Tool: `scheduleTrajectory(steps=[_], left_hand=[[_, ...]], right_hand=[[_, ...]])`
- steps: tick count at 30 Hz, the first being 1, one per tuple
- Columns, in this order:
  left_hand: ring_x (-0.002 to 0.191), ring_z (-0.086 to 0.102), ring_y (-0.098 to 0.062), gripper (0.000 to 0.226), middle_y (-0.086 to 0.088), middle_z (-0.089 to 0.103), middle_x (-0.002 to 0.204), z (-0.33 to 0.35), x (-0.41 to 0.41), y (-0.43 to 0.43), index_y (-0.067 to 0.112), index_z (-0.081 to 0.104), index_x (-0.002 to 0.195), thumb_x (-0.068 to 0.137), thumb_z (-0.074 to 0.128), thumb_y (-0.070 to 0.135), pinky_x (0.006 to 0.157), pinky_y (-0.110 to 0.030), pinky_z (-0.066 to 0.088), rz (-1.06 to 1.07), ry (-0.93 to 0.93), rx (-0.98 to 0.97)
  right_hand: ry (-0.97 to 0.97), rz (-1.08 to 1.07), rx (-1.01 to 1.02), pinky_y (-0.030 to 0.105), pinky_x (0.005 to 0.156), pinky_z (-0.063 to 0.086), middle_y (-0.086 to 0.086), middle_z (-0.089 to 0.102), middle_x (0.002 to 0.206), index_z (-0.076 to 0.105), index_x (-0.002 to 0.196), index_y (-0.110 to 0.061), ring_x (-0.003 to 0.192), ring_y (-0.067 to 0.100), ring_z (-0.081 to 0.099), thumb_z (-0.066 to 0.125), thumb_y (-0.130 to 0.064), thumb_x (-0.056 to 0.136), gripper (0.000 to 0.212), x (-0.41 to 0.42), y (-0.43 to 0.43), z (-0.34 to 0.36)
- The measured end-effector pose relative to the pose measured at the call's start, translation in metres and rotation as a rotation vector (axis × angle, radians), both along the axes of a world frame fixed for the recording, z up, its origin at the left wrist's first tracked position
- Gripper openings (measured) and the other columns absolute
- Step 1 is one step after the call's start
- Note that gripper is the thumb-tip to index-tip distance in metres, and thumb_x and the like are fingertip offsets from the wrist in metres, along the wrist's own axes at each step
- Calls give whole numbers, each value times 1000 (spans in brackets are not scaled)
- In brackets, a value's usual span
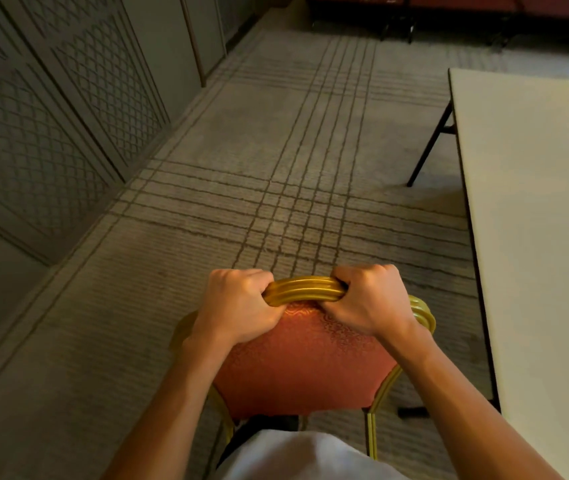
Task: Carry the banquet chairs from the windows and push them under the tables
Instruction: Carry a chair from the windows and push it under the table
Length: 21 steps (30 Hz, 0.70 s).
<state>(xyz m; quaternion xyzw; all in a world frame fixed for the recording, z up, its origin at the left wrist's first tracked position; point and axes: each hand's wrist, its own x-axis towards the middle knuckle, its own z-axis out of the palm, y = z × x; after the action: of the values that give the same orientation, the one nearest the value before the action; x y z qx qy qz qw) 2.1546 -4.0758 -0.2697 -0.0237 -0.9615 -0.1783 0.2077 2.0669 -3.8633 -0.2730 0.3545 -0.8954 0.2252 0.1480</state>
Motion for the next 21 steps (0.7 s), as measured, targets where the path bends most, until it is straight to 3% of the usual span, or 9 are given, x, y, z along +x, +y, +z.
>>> scheduleTrajectory(steps=[1, 4, 5, 12, 16, 21], left_hand=[[47, 52, -19, 32, 7, 53, 53, -5, -98, -50, 21, 54, 54, 72, 76, 37, 51, -28, 37, -52, 27, 23], [46, 53, -21, 32, 5, 53, 52, 12, -128, -58, 20, 53, 54, 69, 77, 34, 49, -29, 39, -83, -38, 8], [46, 53, -21, 32, 5, 53, 52, 10, -147, -61, 19, 53, 54, 69, 78, 34, 48, -29, 38, -126, 28, 2], [45, 50, -21, 34, 5, 53, 52, 29, -296, -92, 20, 53, 54, 68, 82, 33, 53, -25, 24, -250, 4, -79], [45, 50, -19, 32, 6, 54, 53, 17, -386, -102, 20, 54, 55, 72, 78, 33, 49, -25, 29, -286, 26, -73], [45, 51, -21, 37, 4, 53, 53, 8, -500, -105, 21, 51, 55, 72, 81, 34, 47, -27, 32, -299, -1, -58]], right_hand=[[37, -76, 45, 31, 47, 48, -6, 59, 52, 53, 57, -24, 47, 21, 59, 66, -49, 76, 34, -86, -44, -3], [5, -130, 38, 29, 47, 46, -7, 59, 51, 56, 57, -22, 45, 17, 58, 80, -45, 77, 39, -103, -45, 12], [51, -146, 11, 30, 48, 46, -7, 58, 51, 56, 57, -22, 45, 17, 58, 80, -46, 78, 40, -118, -47, 12], [16, -273, -26, 27, 48, 43, -9, 57, 53, 57, 57, -22, 46, 15, 56, 81, -45, 79, 39, -238, -72, 22], [26, -309, -44, 27, 49, 41, -7, 58, 53, 57, 57, -22, 47, 17, 57, 67, -50, 79, 36, -322, -80, 6], [-13, -327, -23, 25, 48, 38, -6, 58, 51, 58, 57, -22, 45, 19, 58, 69, -49, 76, 35, -433, -86, -3]])
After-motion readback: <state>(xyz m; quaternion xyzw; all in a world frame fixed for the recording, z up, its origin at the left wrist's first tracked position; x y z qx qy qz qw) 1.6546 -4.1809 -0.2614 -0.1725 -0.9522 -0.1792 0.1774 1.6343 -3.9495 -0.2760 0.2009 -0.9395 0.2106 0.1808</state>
